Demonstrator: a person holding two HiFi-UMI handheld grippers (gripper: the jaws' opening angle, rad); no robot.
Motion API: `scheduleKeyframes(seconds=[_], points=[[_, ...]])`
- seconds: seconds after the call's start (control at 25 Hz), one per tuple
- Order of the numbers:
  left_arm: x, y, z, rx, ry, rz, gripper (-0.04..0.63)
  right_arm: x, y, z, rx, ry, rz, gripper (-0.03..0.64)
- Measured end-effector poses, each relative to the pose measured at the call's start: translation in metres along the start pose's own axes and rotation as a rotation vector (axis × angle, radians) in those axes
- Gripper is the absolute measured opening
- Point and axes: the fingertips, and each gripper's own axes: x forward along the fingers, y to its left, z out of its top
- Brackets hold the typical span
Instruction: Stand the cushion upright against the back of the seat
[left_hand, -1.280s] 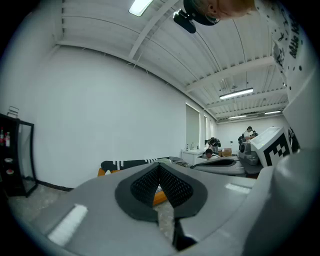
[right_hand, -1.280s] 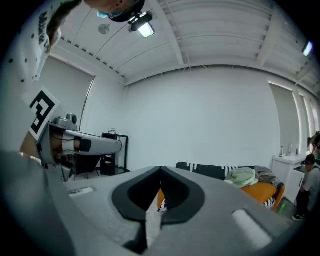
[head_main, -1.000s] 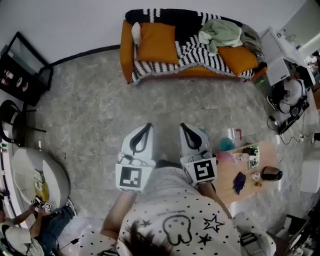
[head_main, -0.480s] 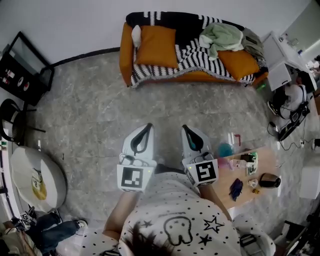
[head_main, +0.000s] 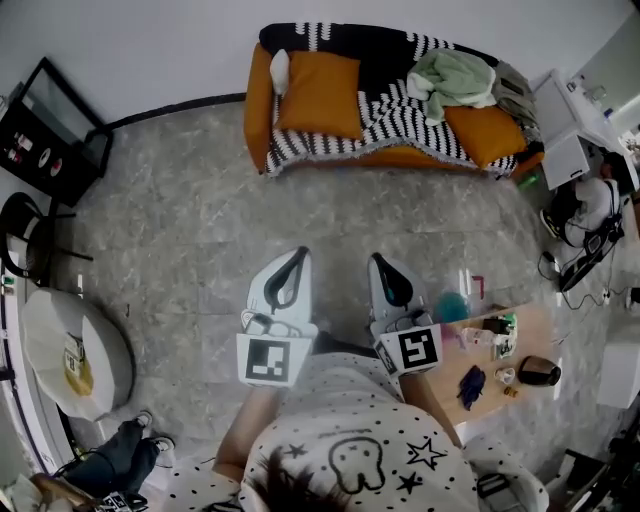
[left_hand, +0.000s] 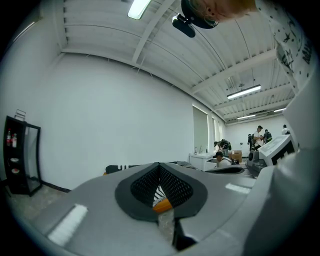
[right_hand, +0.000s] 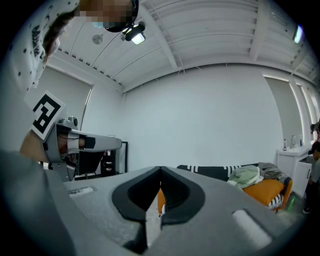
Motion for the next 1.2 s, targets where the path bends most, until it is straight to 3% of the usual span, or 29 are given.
scheduleKeyframes(seconds=[0.56,1.0,1.2], points=[[0.051,0.078,0.021,-0.007,-0.013,-0.053,-0.005,0.095,0.005,0.015,-0.013,0.014,-0.053,-0.005],[0.055,0.124,0.012,-0.017,0.009,-0.032,-0.005,0.131,0.024,0.000,-0.026,0.057,-0.039,-0.005],[0.073,0.127,0.004,0.017,0.013,-0.040,-0.005,0.144,0.020,0.001,-0.042,0.040,-0.049,-0.005]])
